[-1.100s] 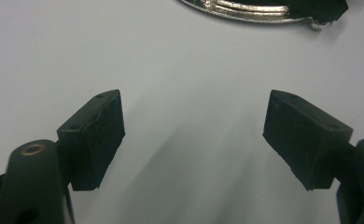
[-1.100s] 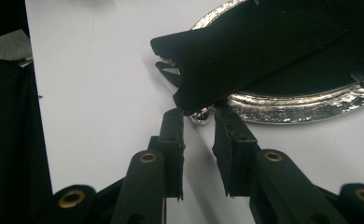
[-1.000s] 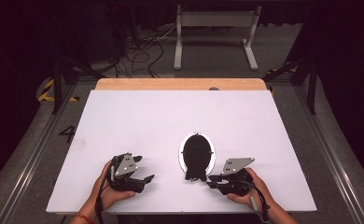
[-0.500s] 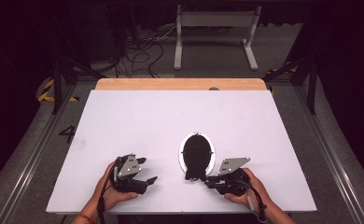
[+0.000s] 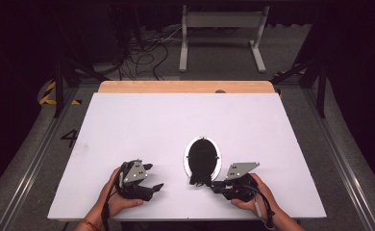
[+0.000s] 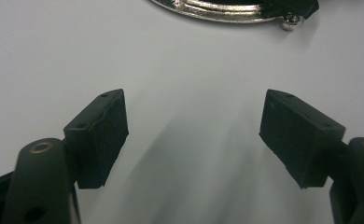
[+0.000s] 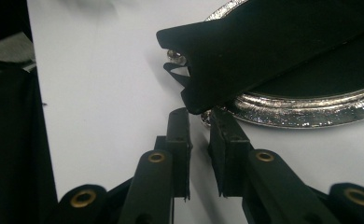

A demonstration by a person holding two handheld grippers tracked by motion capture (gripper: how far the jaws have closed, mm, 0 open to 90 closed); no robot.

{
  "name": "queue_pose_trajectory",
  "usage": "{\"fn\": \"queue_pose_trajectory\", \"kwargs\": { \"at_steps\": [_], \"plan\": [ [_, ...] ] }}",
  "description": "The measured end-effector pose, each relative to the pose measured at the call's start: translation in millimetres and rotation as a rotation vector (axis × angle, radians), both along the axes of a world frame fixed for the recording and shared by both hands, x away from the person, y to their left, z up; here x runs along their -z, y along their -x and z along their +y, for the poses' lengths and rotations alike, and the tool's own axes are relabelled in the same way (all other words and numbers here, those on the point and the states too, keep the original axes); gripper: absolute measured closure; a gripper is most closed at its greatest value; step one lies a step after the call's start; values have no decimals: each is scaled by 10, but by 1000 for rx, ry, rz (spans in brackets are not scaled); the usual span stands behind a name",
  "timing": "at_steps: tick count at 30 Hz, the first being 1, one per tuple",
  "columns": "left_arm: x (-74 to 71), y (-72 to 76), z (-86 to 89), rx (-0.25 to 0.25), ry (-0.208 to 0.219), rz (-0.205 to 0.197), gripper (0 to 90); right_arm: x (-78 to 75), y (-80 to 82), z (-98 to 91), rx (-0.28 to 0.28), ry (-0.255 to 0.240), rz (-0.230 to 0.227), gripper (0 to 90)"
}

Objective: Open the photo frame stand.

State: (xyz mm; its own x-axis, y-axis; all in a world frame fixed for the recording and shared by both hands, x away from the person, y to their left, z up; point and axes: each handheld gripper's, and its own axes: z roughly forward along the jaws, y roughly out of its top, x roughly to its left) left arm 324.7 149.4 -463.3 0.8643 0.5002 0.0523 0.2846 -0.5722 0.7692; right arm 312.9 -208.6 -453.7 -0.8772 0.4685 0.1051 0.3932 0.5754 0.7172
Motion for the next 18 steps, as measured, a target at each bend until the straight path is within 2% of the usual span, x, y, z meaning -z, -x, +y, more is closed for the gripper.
{"fn": "queue_pose_trajectory", "kwargs": {
  "at_steps": [5, 9, 14, 15, 18],
  "plan": [
    [3, 12, -46, 17, 4, 9, 242, 15, -37, -32, 13, -58, 45, 760],
    [5, 26, -91, 30, 0, 11, 241, 34, -87, -54, 15, -118, 108, 752],
    [17, 23, -124, 44, -2, 25, 242, 88, -149, -54, 31, -165, 165, 748],
    [17, 25, -141, 50, -5, 28, 244, 94, -155, -54, 30, -173, 174, 750],
    [5, 36, -191, 55, -11, 16, 255, 101, -158, -36, 27, -156, 177, 719]
  ]
}}
